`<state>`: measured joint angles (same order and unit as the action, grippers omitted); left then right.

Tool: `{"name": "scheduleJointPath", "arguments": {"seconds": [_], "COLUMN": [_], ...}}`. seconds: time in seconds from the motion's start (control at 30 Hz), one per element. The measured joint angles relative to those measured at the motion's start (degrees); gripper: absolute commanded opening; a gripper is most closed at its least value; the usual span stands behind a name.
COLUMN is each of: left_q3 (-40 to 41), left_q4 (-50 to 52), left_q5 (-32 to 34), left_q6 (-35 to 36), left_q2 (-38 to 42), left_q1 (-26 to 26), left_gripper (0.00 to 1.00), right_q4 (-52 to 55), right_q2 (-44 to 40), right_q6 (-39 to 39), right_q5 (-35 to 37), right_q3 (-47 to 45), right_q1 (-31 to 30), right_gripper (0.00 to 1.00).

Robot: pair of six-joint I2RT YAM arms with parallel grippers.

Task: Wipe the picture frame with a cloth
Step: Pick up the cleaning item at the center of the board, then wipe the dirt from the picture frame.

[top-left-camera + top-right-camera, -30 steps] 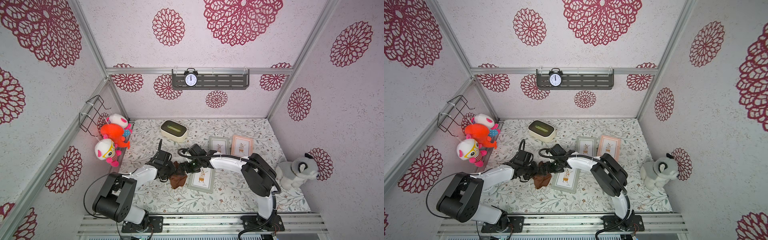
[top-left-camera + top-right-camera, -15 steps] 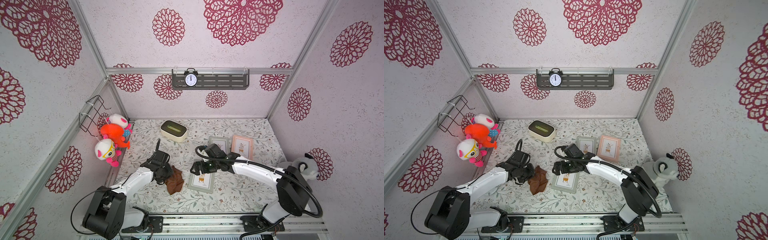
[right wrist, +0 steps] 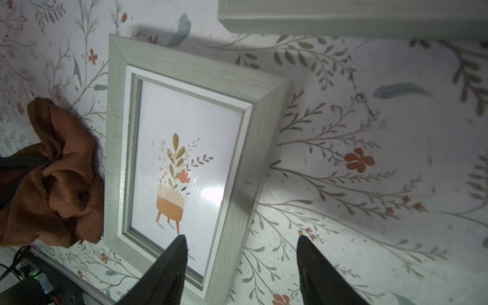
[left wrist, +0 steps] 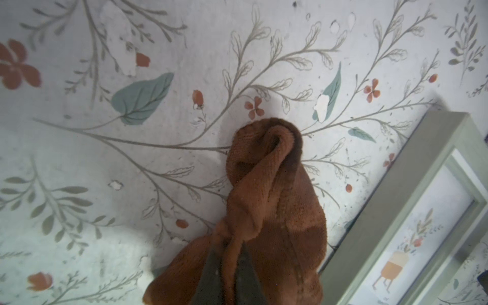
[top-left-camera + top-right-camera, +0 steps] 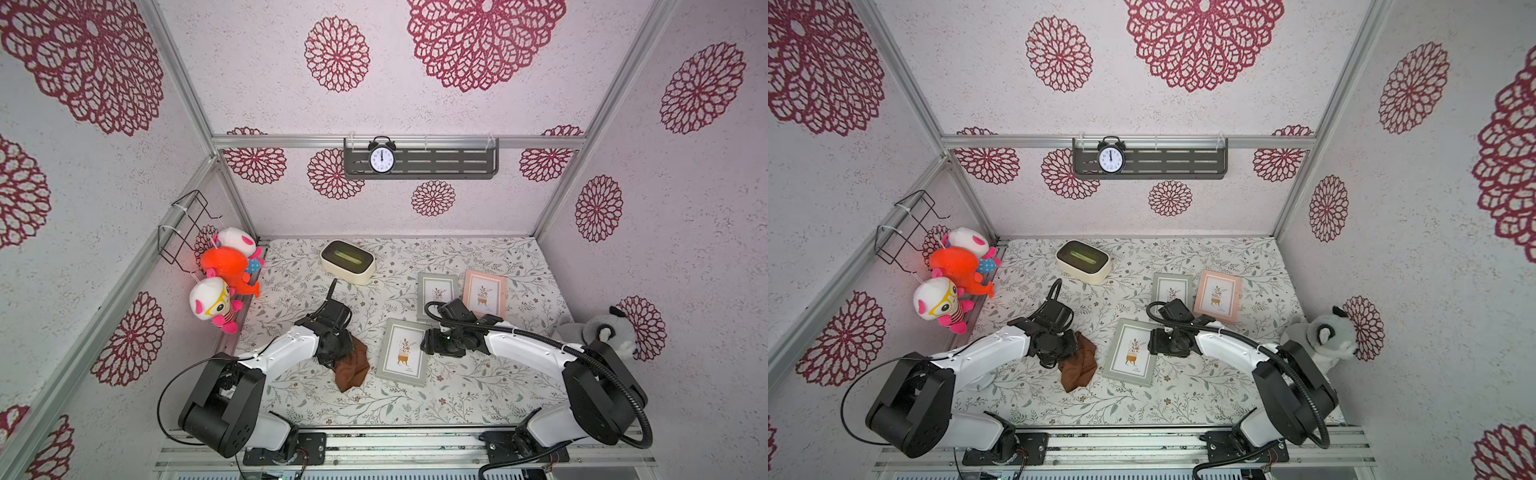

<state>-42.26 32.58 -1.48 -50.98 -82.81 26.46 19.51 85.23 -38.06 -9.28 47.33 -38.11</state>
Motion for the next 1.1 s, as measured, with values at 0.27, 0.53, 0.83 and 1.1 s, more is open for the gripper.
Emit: {"name": "scheduleJointPath", "arguments": {"seconds": [0.27,0.53,0.83,1.1], "left_q3": [0.0,0.0,-6.2,-8.6], "left_q4": [1.9,3.2,6.3,4.9], "left_q5": [3.1,5.0,9.8,11.5], "left_q6": [1.0,1.8,4.2,4.5], "left_q2": [0.2,2.3,-7.5,-12.0], "left_q1": [2.8,5.8,13.1,16.0], "left_gripper": [0.57,0.71,0.68,0.14], "right_q4": [-2.2,-3.9,-4.5,-5.3], "right_q2": [5.1,6.1,6.7,7.0], "right_q6": [-0.2,-0.1,-0.1,-0.1], "right_q5": [-0.1,-0.1,-0.3,-1.0], "right_q3": [0.1,0.7,1.3,1.3], "right_q1": [0.1,0.2,0.2,0.2], "right_gripper": [0.39,0.37,0.34,0.30]}}
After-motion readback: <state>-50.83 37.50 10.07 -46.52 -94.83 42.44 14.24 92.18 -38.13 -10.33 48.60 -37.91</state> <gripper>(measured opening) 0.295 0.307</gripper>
